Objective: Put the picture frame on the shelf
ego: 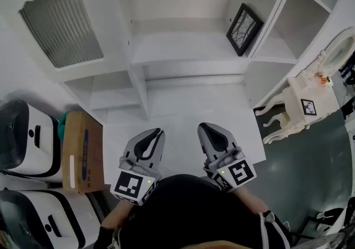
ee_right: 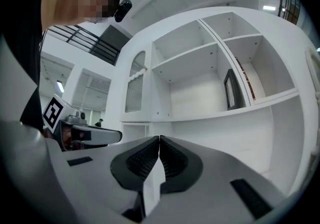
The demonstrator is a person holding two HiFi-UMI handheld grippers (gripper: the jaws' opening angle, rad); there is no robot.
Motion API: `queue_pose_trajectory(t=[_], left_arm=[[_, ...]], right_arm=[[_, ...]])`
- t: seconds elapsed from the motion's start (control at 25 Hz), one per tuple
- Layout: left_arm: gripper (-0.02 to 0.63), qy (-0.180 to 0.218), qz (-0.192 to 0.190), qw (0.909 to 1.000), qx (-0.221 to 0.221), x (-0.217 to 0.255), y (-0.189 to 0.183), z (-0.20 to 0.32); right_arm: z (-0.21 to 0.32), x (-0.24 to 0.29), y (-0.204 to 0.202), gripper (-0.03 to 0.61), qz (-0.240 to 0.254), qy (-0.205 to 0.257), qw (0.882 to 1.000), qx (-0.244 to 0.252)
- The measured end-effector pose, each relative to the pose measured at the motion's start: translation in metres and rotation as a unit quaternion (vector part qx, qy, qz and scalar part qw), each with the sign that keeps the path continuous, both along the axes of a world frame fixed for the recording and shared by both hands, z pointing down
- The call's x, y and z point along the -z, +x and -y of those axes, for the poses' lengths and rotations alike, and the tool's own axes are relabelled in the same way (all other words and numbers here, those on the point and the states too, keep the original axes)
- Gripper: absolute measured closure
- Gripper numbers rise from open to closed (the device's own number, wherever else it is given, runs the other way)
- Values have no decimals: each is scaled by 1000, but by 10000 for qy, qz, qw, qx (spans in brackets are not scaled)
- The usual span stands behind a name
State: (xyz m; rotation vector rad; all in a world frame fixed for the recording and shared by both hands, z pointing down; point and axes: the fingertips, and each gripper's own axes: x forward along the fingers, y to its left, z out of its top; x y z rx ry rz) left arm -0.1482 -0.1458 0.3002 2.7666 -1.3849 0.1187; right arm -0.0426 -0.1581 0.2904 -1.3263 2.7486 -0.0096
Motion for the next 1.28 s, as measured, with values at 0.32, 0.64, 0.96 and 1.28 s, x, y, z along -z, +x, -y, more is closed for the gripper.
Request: queue_pose_trajectory(t=[0.32,0.64,0.96,1.28], left_arm=[[583,-320,-183,9990,248,-16,-16,-14],[583,-308,-138,9984,444,-14,-23,-23],[583,-205,-52,9983,552,-11,-28,-25],[583,-237,-43,9983,536,-11,-28,-24]], right_arm=[[-17,-15,-12,558,62,-274,9987,418],[-25,-12,-27,560,-58,-267,9969,737],[-27,-15,-33,560,-99,-315,9957,866],[-27,-17,-36,560,-70,-356,9948,947]])
